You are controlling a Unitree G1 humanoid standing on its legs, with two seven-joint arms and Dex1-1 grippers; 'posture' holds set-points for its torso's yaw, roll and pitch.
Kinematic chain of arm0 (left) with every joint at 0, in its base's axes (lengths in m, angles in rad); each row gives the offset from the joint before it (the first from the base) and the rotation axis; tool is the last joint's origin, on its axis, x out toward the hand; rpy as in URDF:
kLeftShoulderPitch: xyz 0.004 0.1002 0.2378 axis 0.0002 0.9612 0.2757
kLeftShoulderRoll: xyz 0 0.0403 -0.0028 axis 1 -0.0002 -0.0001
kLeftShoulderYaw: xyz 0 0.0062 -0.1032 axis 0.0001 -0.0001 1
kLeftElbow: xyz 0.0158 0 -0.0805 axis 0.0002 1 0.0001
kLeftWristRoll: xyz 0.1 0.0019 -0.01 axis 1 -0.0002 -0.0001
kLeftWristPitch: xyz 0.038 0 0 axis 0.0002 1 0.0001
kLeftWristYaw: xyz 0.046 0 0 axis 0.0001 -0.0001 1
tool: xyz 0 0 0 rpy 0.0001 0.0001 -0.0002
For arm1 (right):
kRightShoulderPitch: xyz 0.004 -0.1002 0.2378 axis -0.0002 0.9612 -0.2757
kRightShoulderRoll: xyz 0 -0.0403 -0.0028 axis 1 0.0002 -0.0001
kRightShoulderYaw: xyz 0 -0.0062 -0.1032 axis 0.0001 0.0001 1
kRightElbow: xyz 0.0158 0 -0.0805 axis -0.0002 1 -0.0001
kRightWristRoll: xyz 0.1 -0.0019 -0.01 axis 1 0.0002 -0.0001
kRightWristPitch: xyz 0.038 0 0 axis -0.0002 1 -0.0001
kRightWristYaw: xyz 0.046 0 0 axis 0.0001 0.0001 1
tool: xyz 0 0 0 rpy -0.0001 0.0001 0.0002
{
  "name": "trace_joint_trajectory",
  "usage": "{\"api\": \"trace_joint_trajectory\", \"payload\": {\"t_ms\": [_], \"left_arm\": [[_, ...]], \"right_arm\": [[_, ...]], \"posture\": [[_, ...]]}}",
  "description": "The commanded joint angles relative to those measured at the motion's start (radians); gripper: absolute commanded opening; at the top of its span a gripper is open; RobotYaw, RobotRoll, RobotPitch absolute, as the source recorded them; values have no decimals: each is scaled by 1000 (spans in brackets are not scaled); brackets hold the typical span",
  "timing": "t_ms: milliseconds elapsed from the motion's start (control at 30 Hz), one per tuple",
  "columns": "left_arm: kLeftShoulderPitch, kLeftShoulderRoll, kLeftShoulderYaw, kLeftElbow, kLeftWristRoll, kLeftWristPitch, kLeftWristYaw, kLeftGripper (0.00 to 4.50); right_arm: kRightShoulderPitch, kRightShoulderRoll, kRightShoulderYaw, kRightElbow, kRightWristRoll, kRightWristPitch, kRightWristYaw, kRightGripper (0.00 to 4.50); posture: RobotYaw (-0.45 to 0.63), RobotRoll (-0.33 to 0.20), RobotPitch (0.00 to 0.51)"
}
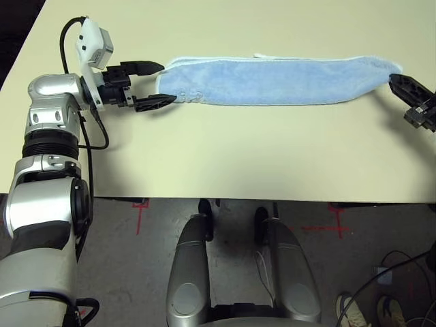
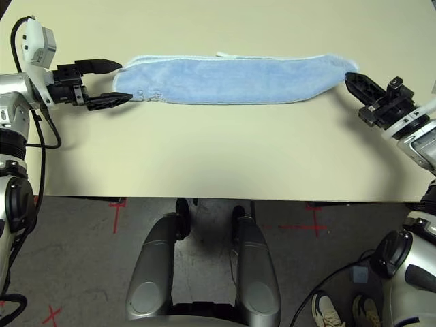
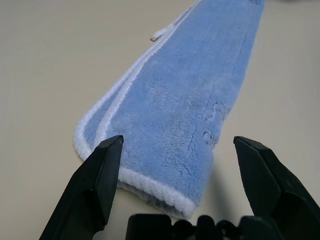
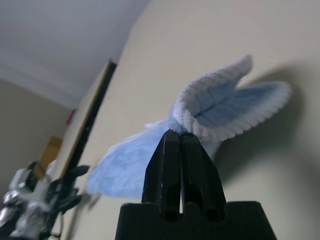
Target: Fold the towel and set it aside.
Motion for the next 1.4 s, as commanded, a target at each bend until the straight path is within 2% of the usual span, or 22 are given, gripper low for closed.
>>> {"api": "trace_joint_trajectory", "payload": {"t_ms": [33, 267, 433, 600, 1033, 1133, 1300, 1400], "left_arm": [[10, 4, -4, -16, -7, 7, -13, 4500], [11, 4, -4, -25, -8, 11, -12, 4500], [18, 3, -3, -38, -11, 17, -11, 4500], [31, 8, 0, -54, -14, 25, -9, 4500], [54, 25, 8, -84, -22, 40, -3, 4500], [57, 29, 9, -93, -21, 46, -3, 4500], [57, 29, 7, -96, -18, 48, -2, 4500], [58, 24, 5, -102, -18, 51, -1, 4500]], "right_arm": [[1, -5, 53, -53, 35, 53, 64, 22], [-26, 24, 203, -130, 12, 47, 144, 22], [-67, 72, 323, -166, -81, -42, 157, 22], [-91, 65, 475, -177, -196, -113, 234, 22], [-166, 107, 589, -106, -357, -179, 257, 22], [-169, 95, 630, -101, -421, -200, 257, 750], [-152, 79, 658, -137, -452, -196, 304, 2526], [-147, 81, 634, -163, -438, -175, 302, 3691]], "posture": [[0, 0, 429], [7, 0, 421], [14, 0, 421], [28, 0, 423], [54, 0, 423], [54, 0, 423], [45, 0, 420], [39, 0, 419]]}}
